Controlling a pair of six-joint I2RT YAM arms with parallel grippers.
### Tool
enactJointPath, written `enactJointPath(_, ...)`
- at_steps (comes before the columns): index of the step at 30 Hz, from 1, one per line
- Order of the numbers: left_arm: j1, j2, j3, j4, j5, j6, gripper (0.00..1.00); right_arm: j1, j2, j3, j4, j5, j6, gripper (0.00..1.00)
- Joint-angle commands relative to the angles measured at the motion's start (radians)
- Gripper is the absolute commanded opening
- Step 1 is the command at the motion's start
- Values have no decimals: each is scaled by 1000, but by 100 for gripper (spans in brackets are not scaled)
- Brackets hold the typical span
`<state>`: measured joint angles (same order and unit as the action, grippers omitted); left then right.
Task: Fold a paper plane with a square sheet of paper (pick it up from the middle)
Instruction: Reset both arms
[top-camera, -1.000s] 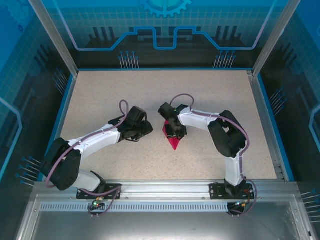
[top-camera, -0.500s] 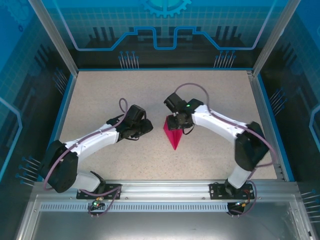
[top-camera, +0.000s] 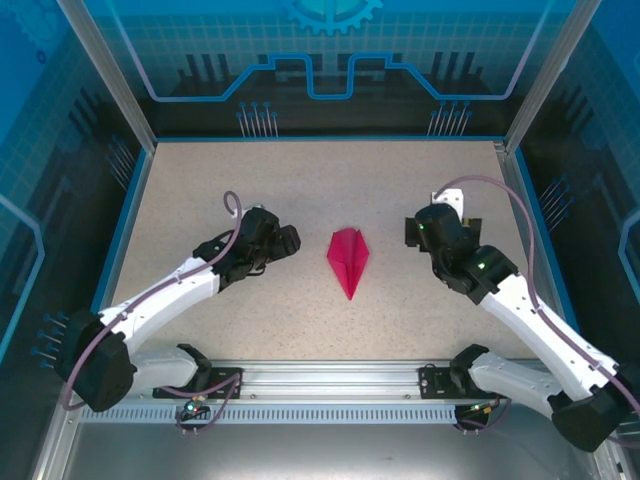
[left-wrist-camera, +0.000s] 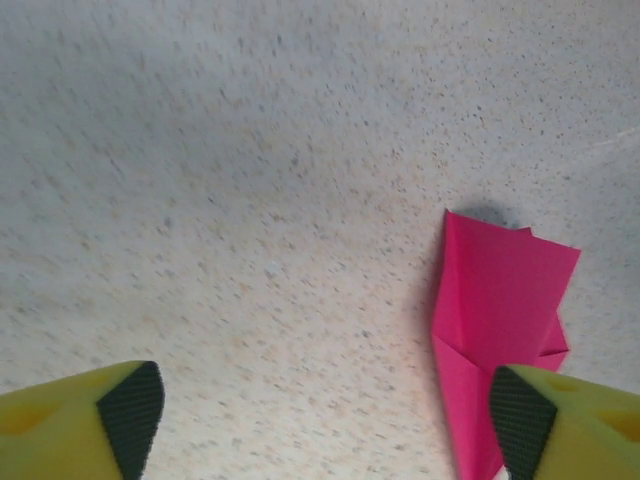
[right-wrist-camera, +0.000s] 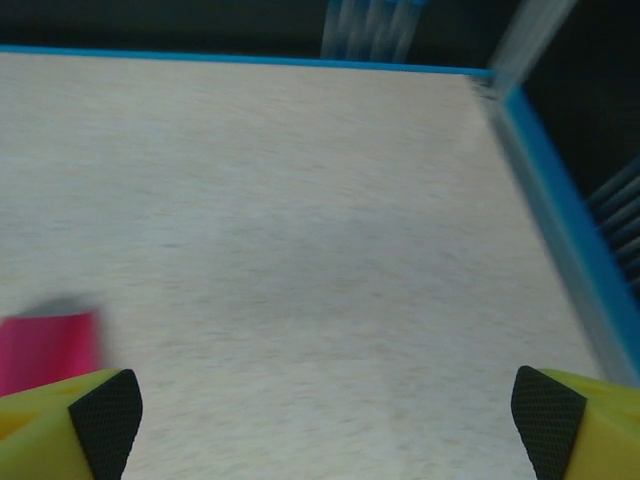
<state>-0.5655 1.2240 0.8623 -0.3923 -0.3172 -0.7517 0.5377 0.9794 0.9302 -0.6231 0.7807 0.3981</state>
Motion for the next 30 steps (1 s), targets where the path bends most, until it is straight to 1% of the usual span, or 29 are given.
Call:
enactJointPath(1,7,-50,-25,-42,-161,66,98,-124,2,-139,160,3,-142,99)
enactJointPath(3,9,-67,-35,-56,-224,88,98,-225,16,-201,210,-83,-145,99)
enactJointPath(5,14,-78,-44,-69,-284,112,98,-290,12,-267,293,-143,-163,99)
enactJointPath(7,26,-89,-56,-83,-344,127,99,-333,-4,-356,433,-227,-212,99)
enactJointPath(9,56,-107,-70,-75,-366,148,99,-346,2,-437,575,-283,-277,99)
enactJointPath(10,79,-119,-85,-56,-367,166,99,-349,19,-463,619,-315,-312,99)
enactJointPath(11,103,-127,-98,-36,-358,179,98,-353,44,-468,634,-318,-325,99)
enactJointPath(14,174,-141,-119,-24,-354,197,99,-359,132,-457,672,-343,-317,99)
enactJointPath(16,217,-150,-136,3,-341,232,99,-362,176,-495,802,-363,-315,99)
enactJointPath(19,271,-159,-155,29,-309,271,99,-364,185,-506,887,-407,-343,99)
enactJointPath(22,294,-181,-174,49,-306,316,99,-387,199,-556,1076,-462,-373,99)
enactJointPath(26,312,-215,-226,125,-290,355,98,-450,275,-560,1204,-561,-378,99)
enactJointPath(30,313,-241,-275,203,-279,385,99,-481,348,-608,1416,-647,-380,99)
